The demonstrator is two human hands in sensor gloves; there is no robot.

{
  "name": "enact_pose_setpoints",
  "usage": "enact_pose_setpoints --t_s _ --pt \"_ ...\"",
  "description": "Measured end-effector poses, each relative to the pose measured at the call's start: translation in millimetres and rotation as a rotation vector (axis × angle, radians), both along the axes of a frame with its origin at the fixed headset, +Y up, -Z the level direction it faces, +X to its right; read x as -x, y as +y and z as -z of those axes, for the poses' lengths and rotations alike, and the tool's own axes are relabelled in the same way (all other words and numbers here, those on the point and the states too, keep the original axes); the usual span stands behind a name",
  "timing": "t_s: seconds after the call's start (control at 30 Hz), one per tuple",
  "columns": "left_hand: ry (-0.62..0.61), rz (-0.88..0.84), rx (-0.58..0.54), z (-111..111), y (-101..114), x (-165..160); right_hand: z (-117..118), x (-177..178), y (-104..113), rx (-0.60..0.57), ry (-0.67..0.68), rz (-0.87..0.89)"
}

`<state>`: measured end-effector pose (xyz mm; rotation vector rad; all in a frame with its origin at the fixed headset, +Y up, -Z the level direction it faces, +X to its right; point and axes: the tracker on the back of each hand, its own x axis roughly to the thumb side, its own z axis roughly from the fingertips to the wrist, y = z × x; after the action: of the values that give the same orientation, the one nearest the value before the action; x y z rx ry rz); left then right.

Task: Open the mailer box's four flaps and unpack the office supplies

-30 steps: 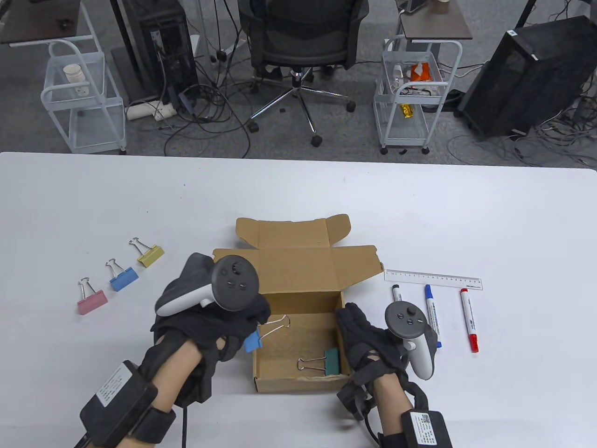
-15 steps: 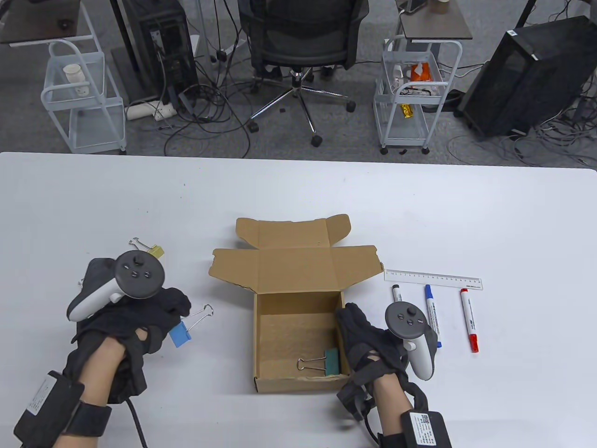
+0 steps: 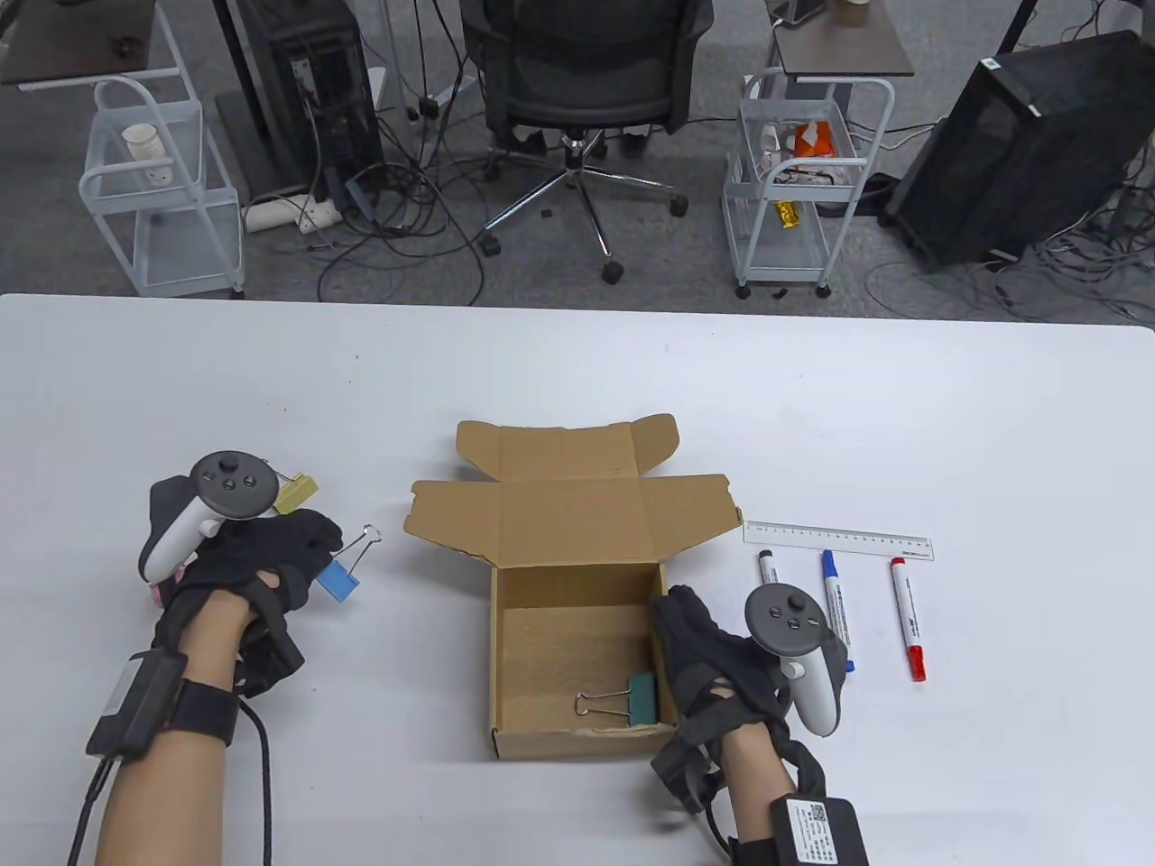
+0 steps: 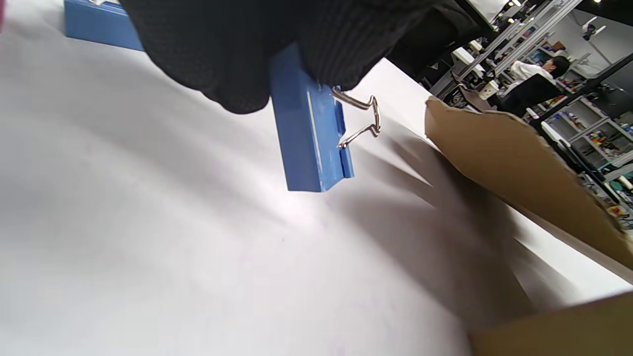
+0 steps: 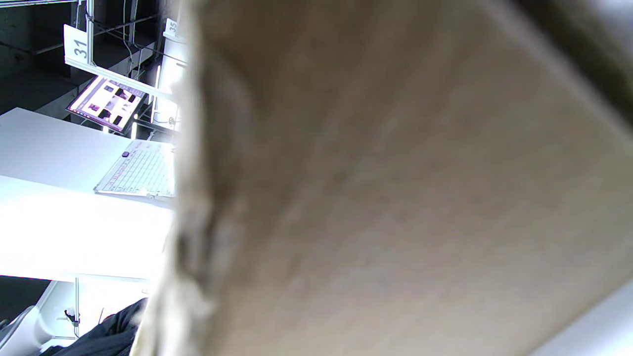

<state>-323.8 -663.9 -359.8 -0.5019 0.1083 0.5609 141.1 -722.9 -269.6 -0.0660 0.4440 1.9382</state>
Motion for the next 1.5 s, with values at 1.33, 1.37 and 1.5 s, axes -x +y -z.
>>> enact_pose_setpoints --t_s 1.33,1.37,1.5 --pt "0.062 0.034 0.037 75.3 -41.9 -28.4 -0.8 -1.5 0.5 -0.005 -0.007 -0.019" --pt "0.062 0.03 0.039 74.0 -41.3 -28.2 -0.7 -1.5 0.6 -0.006 -0.006 -0.02" --pt "0.056 0.009 0.029 66.5 -36.6 -27.7 -0.4 -1.2 0.7 -0.006 -0.001 -0.022"
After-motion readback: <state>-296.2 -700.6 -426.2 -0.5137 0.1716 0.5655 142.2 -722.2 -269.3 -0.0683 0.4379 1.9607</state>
